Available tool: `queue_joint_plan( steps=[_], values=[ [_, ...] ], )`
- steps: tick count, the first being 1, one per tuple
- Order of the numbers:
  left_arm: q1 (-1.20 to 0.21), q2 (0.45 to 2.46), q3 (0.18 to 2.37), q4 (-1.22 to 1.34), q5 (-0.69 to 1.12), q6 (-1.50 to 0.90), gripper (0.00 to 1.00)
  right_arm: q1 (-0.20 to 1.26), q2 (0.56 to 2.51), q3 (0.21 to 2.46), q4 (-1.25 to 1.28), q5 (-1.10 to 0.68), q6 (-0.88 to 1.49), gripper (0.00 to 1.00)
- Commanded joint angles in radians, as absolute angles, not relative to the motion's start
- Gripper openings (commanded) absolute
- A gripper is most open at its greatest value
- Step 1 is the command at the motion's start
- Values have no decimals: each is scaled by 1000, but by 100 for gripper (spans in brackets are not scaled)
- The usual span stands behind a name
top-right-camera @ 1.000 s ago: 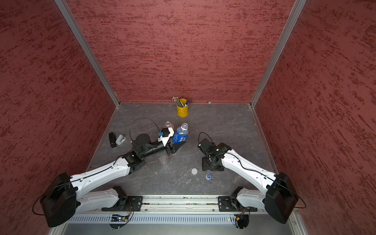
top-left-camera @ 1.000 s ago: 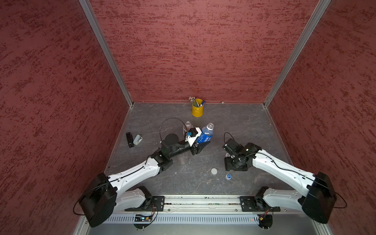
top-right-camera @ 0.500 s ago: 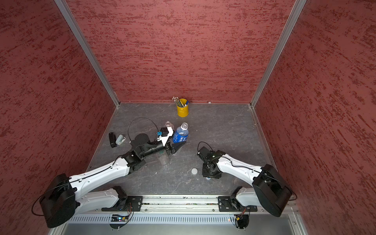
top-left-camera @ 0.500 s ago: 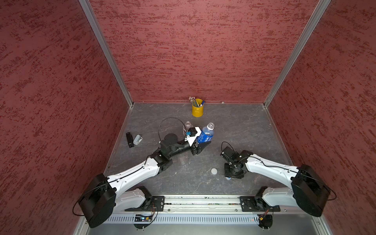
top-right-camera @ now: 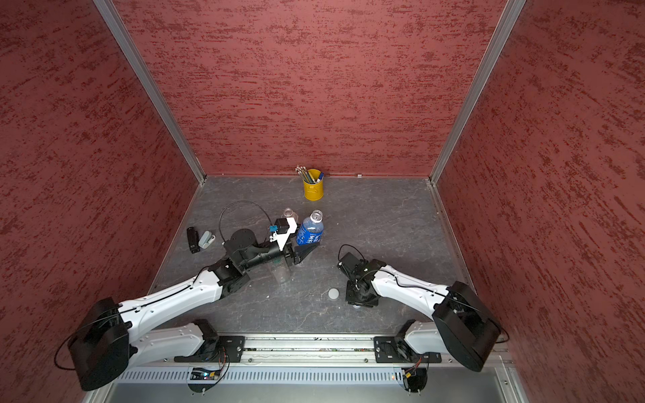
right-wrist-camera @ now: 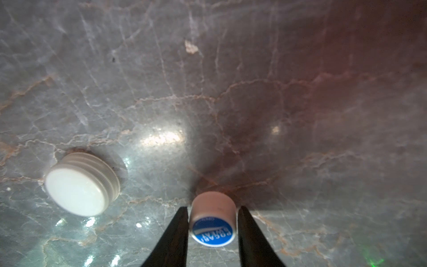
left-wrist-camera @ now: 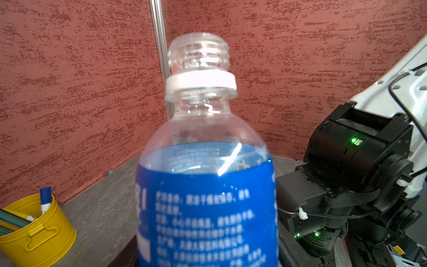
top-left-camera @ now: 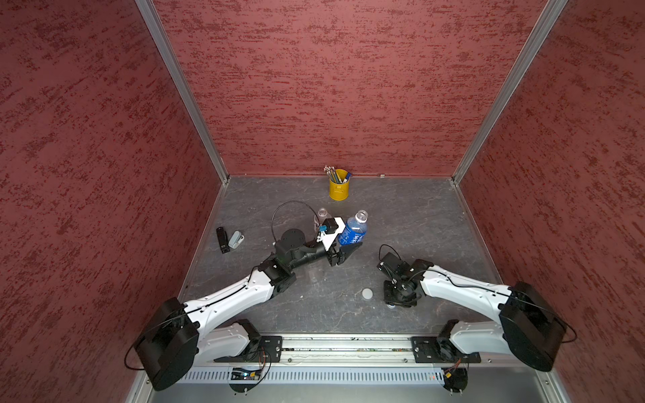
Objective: Screw on the bottle caps
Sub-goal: Screw the bottle cap onto the plastic bottle.
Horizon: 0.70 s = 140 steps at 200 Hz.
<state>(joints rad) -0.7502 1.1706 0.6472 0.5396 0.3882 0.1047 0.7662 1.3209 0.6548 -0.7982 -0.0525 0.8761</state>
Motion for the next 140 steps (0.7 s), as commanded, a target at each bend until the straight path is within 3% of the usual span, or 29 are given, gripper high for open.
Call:
queue_joint_plan(
  steps=[1, 53, 100, 140],
  values=[
    [-748, 1169, 668, 555, 400, 100, 65, 777, 1327, 649, -795, -55, 888, 37],
    [-750, 1174, 670, 555, 400, 101, 65, 782, 1331, 647, -788, -55, 887, 35],
    [-750, 1177, 670, 558, 399, 101, 65, 785, 1343, 650, -786, -56, 884, 40],
    [-750, 1173, 670, 557, 400, 101, 65, 787, 1332, 658, -810, -43, 878, 33]
  ],
)
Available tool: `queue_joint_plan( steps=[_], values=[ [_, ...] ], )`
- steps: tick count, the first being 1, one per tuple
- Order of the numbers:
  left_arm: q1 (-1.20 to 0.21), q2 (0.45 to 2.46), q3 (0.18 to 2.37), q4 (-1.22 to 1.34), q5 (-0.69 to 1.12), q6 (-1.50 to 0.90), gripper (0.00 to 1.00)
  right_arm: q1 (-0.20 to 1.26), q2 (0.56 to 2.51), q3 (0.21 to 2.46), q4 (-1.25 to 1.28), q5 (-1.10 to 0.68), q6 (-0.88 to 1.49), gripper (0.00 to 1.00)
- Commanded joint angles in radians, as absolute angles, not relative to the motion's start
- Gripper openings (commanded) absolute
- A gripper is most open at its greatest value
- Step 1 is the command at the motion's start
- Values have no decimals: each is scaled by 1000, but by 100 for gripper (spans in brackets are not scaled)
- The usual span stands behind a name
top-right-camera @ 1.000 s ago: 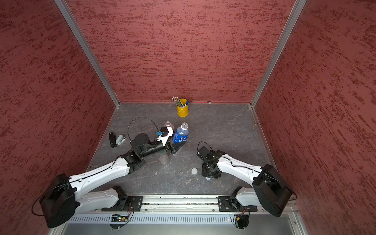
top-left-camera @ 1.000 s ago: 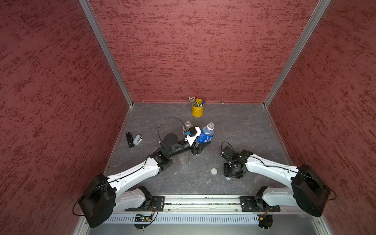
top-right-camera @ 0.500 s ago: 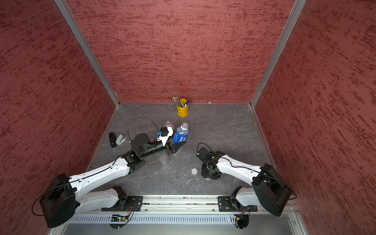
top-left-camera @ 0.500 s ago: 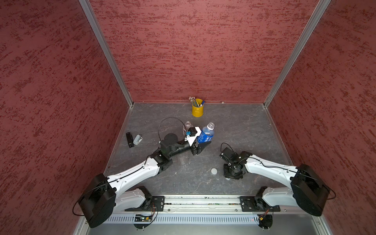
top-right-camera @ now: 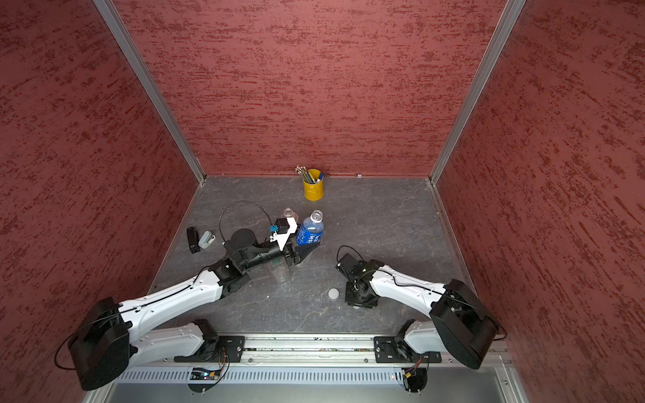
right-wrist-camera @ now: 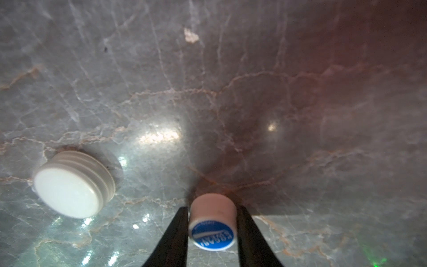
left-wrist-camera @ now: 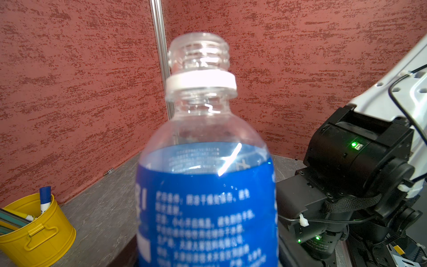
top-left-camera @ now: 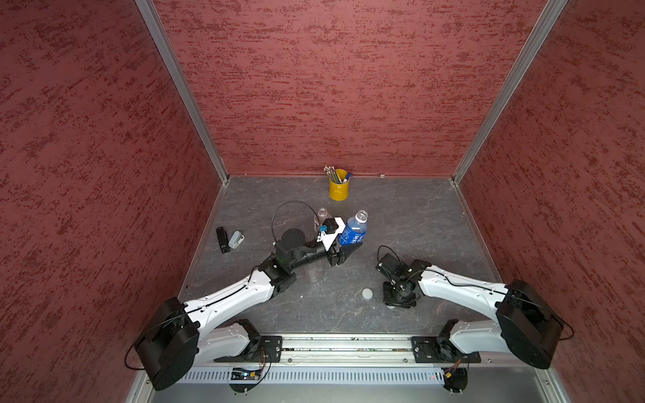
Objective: Screw on the bottle caps
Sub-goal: Screw the bottle cap onto the plastic bottle.
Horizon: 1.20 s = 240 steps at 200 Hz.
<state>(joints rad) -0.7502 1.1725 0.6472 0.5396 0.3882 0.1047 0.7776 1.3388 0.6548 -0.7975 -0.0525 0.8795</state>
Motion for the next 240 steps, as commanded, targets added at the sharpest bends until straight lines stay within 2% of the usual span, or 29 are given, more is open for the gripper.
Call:
queue_joint_plan(
  steps=[1, 45, 103, 144, 186, 240],
  values=[
    [-750, 1173, 670, 557, 400, 101, 65, 787, 1331, 658, -810, -43, 877, 33],
    [-750, 1191, 670, 557, 436, 135, 66, 786, 1241, 770, -934, -42, 795, 32],
    [-719, 1210, 692, 504, 566, 245, 68, 681, 1150, 1192, -1230, -151, 526, 30],
    [-703, 1225, 693, 486, 606, 323, 68, 602, 1194, 1512, -1356, -244, 386, 29],
    [-701, 1236, 722, 415, 639, 412, 68, 594, 1285, 1768, -1426, -344, 302, 28],
    [-710, 1255, 783, 335, 670, 462, 67, 594, 1365, 1910, -1458, -395, 250, 28]
  ],
)
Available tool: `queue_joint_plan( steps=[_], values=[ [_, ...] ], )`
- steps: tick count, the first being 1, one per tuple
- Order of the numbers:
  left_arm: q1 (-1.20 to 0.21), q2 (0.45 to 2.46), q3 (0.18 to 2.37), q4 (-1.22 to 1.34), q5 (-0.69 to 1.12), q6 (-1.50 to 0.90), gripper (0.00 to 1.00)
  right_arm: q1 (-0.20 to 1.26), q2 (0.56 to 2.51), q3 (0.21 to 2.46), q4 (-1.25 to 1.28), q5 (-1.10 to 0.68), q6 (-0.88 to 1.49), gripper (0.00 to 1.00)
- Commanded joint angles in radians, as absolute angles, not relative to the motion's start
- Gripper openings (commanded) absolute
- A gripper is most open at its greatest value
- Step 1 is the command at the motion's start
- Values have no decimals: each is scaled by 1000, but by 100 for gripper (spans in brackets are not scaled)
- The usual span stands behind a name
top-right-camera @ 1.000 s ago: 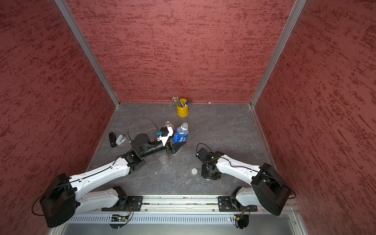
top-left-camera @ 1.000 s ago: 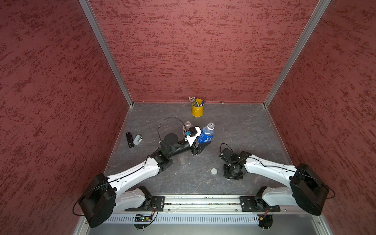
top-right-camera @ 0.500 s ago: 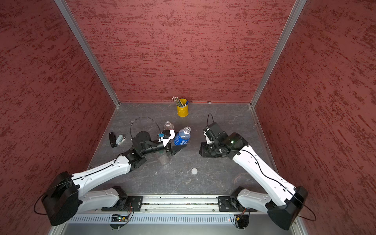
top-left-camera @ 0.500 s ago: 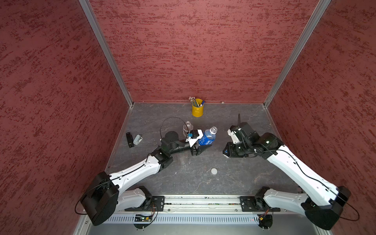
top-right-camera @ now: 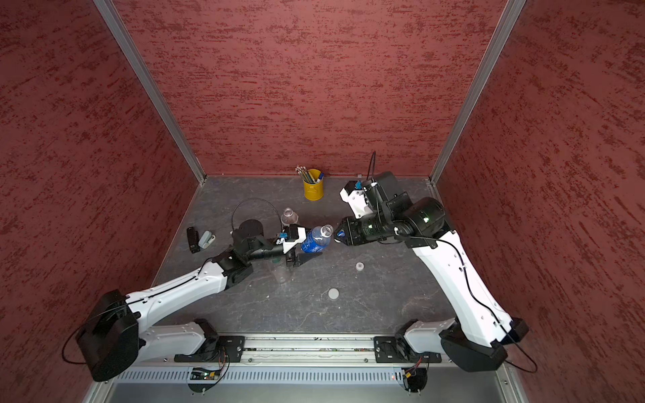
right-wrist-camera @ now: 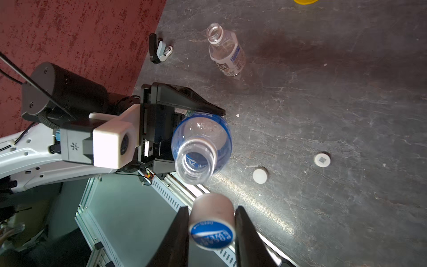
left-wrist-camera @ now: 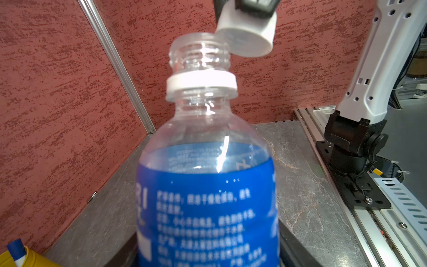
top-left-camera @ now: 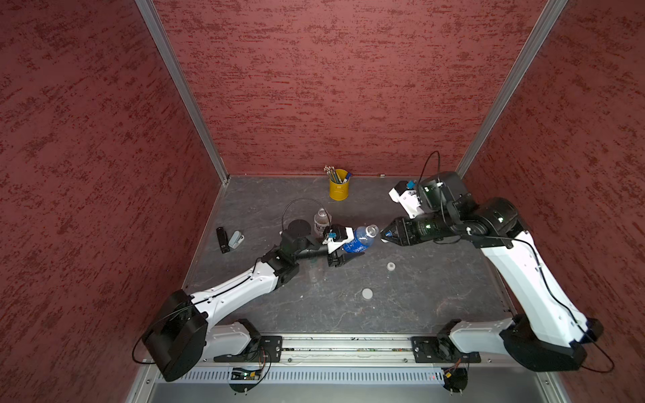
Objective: Screw on the bottle caps
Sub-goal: Screw the bottle cap onto the plastic bottle.
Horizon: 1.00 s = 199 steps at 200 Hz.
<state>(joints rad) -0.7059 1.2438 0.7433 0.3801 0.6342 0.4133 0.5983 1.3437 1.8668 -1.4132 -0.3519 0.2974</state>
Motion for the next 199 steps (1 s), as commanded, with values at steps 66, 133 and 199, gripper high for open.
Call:
queue_joint_plan(
  steps=[66, 133, 199],
  values=[
    [-715, 1272, 825, 250, 679, 531, 67, 594, 1406, 1969, -1453, -405, 230, 28],
    [-719, 1264, 810, 318, 678, 530, 66, 591, 1420, 1921, -1470, -417, 206, 28],
    [-731, 1244, 787, 318, 681, 533, 66, 560, 1426, 1930, -1491, -399, 190, 29]
  ],
)
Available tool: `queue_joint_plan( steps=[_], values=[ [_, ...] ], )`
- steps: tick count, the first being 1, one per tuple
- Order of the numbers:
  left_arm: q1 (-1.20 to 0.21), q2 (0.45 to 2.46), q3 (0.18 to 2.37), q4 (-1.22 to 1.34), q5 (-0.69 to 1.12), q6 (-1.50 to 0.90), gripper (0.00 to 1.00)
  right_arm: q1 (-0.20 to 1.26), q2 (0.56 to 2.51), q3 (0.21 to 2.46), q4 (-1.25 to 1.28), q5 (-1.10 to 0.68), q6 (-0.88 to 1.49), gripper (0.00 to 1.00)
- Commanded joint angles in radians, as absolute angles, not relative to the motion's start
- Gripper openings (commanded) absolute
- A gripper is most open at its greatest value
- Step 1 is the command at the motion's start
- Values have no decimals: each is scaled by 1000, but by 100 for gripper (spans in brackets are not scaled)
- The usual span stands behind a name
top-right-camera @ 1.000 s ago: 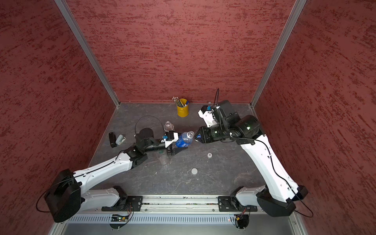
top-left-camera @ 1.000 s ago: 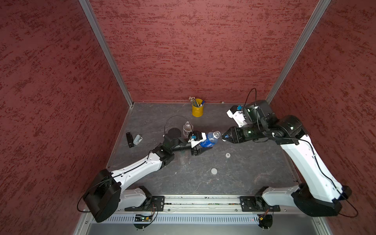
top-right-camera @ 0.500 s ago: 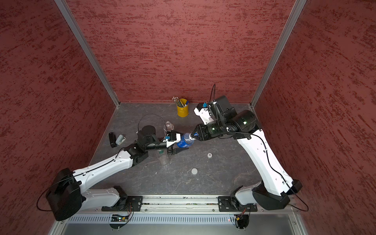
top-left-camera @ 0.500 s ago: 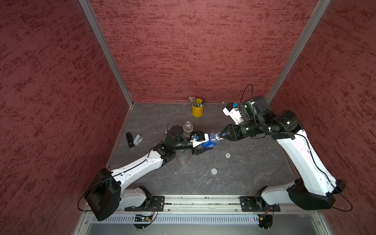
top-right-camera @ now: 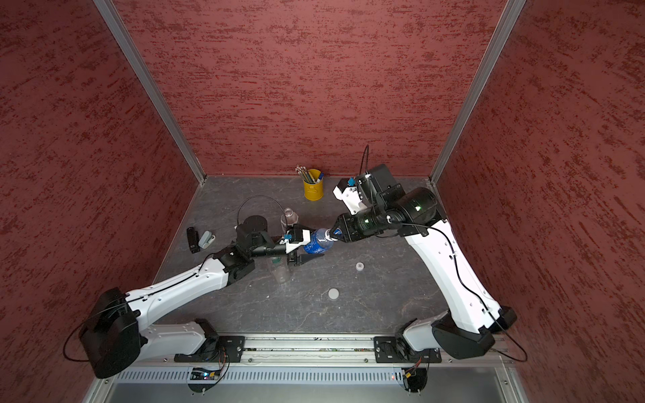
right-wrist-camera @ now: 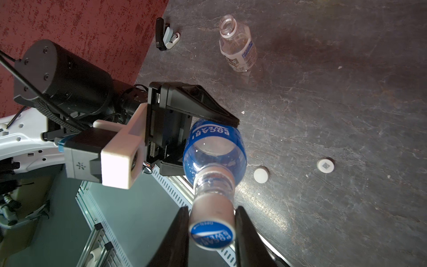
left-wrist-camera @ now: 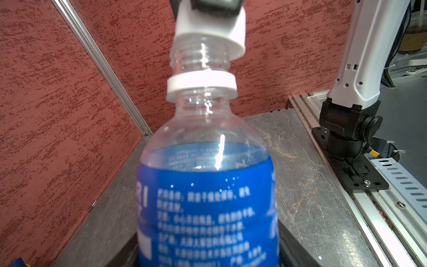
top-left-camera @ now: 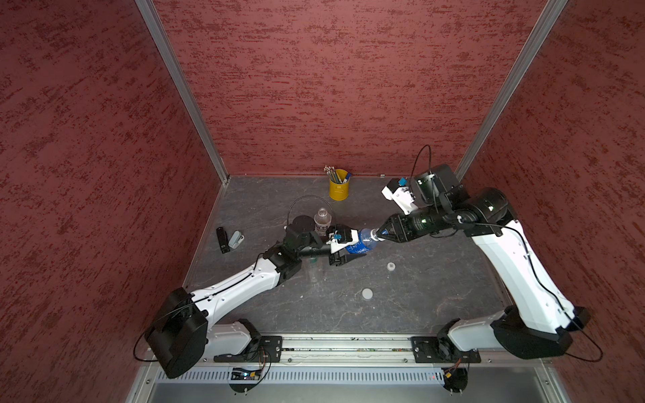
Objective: Screw on the bottle caps
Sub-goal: Screw the bottle cap onto the plastic bottle.
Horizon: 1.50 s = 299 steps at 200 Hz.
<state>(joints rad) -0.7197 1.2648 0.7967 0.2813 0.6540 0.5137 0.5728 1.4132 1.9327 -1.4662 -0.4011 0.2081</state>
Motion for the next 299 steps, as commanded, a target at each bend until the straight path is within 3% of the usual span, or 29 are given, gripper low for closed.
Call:
queue_joint_plan(
  steps=[1, 131, 168, 230, 275, 299],
  values=[
    [-731, 1244, 789, 318, 681, 534, 66, 560, 1426, 1930, -1491, -400, 190, 29],
    [-765, 1276, 833, 311, 696, 566, 66, 561, 1463, 1906, -1464, -534, 141, 31],
    [-773, 1276, 804, 412, 683, 512, 66, 561, 1474, 1880, -1491, -513, 106, 31],
    [-773, 1269, 836, 374, 737, 535, 67, 561, 1485, 1850, -1482, -669, 23, 31],
    [-767, 1285, 857, 404, 763, 462, 64, 561, 1505, 1856, -1506, -574, -38, 31],
    [-766, 1285, 892, 355, 753, 451, 61, 561, 1526, 1871, -1523, -423, -25, 29]
  ],
)
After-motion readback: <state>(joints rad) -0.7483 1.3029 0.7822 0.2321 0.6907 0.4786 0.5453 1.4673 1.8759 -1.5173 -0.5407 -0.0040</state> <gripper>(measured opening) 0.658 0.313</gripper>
